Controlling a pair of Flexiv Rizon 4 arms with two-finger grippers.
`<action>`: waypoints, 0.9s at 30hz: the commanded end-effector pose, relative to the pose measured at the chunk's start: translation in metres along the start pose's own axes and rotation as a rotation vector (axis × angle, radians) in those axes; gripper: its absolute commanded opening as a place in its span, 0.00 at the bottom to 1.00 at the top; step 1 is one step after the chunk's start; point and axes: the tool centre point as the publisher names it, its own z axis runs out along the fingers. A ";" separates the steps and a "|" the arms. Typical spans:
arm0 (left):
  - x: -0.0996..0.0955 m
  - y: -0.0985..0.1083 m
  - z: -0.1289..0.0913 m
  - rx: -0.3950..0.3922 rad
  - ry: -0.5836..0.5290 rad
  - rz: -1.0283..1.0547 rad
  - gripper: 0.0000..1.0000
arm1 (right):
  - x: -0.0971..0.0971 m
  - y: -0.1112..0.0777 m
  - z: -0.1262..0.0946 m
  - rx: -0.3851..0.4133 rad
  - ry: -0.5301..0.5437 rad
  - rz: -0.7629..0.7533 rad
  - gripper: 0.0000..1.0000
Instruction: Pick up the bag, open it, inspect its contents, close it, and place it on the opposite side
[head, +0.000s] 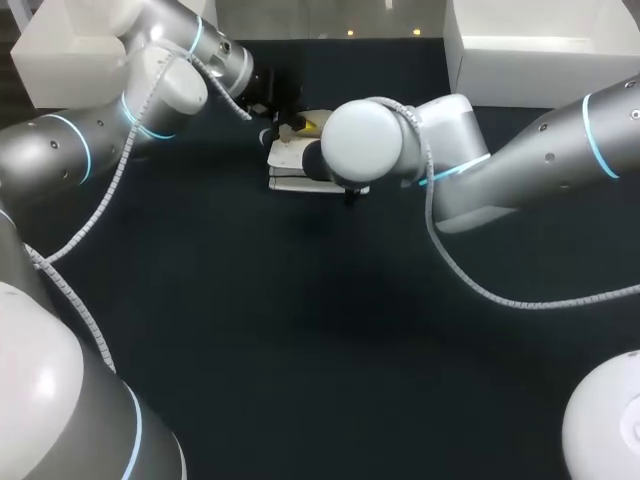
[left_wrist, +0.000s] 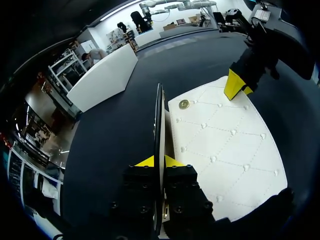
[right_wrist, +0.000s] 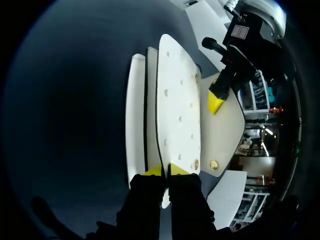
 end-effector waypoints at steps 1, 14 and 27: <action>-0.001 0.002 0.004 0.008 0.005 0.002 0.00 | 0.001 0.001 0.002 -0.004 -0.010 0.004 0.00; 0.014 0.002 0.001 0.067 -0.020 0.052 0.00 | 0.002 0.001 0.001 -0.021 -0.018 0.031 0.00; 0.041 -0.014 -0.007 0.056 -0.126 0.154 0.33 | 0.002 0.001 0.001 -0.021 -0.018 0.031 0.00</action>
